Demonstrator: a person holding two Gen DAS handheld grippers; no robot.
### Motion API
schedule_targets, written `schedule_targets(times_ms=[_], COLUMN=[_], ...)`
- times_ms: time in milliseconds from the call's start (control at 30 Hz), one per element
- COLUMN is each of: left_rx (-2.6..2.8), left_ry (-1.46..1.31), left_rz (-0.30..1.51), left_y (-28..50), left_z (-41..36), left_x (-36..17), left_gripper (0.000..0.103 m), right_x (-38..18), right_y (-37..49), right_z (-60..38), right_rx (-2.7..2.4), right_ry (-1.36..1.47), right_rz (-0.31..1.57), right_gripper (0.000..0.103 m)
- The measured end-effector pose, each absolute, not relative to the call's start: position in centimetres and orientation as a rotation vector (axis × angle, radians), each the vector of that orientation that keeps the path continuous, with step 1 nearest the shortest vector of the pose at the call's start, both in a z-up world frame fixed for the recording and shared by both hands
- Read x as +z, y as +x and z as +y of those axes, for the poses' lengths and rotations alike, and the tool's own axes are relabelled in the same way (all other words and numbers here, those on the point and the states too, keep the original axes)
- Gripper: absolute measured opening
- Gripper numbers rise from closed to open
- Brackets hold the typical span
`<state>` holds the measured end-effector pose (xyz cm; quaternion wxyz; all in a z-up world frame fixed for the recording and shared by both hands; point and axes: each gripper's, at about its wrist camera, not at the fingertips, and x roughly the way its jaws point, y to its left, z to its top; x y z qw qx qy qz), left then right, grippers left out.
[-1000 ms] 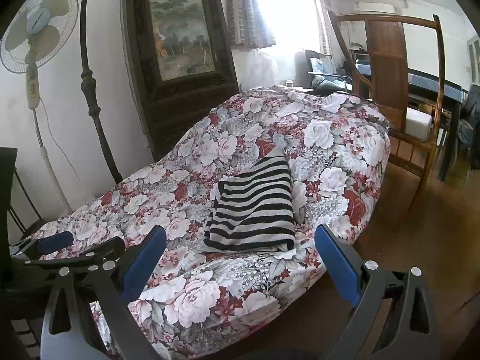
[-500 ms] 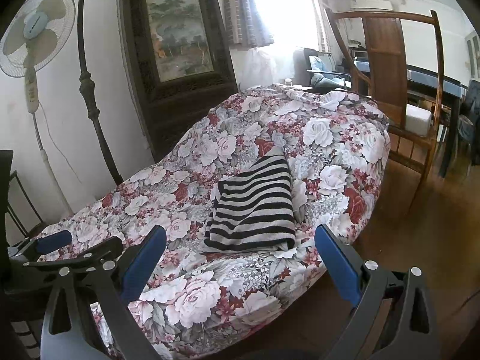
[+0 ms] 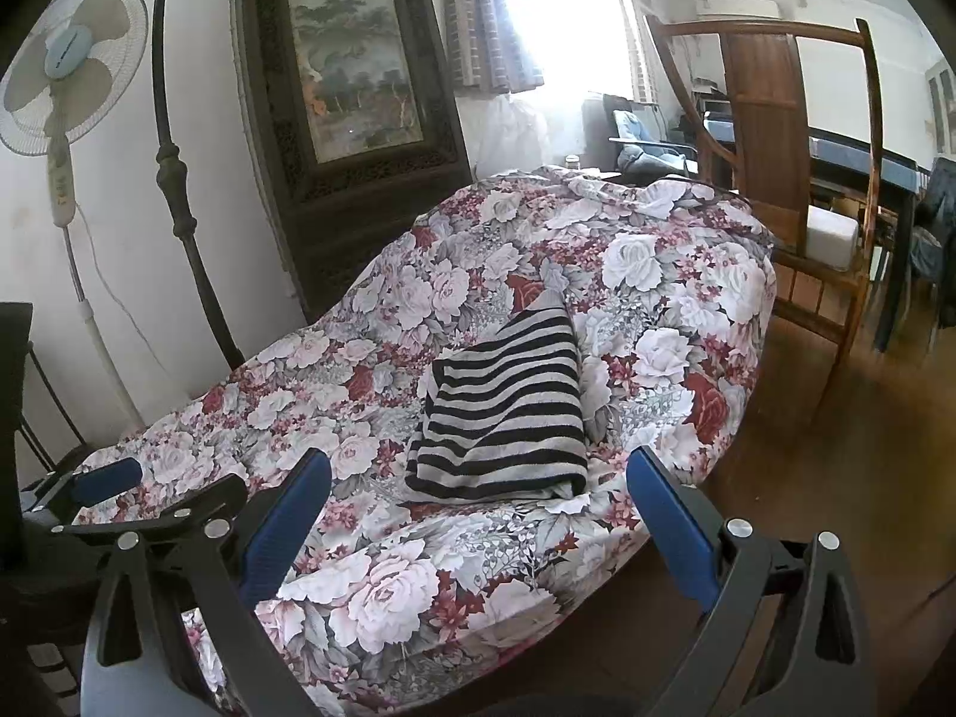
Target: Fold small clothes
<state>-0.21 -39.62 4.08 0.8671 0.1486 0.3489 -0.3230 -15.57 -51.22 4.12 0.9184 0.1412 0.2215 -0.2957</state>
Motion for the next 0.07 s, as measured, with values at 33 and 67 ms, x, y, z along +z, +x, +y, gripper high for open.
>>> schedule_targets(times_ms=[33, 67], left_rx=[-0.681, -0.685], left_ry=[0.311, 0.308], left_rz=[0.731, 0.732], left_y=[-0.25, -0.26], left_z=[-39.64, -39.62], left_x=[4.11, 4.15], left_gripper=[0.098, 0.098], right_x=[4.11, 3.93], right_y=[-15.49, -15.80], right_z=[-51.29, -51.24], right_rx=[-0.606, -0.608], right_ry=[0.294, 0.299], right_rz=[0.455, 0.453], right_gripper=[0.100, 0.100])
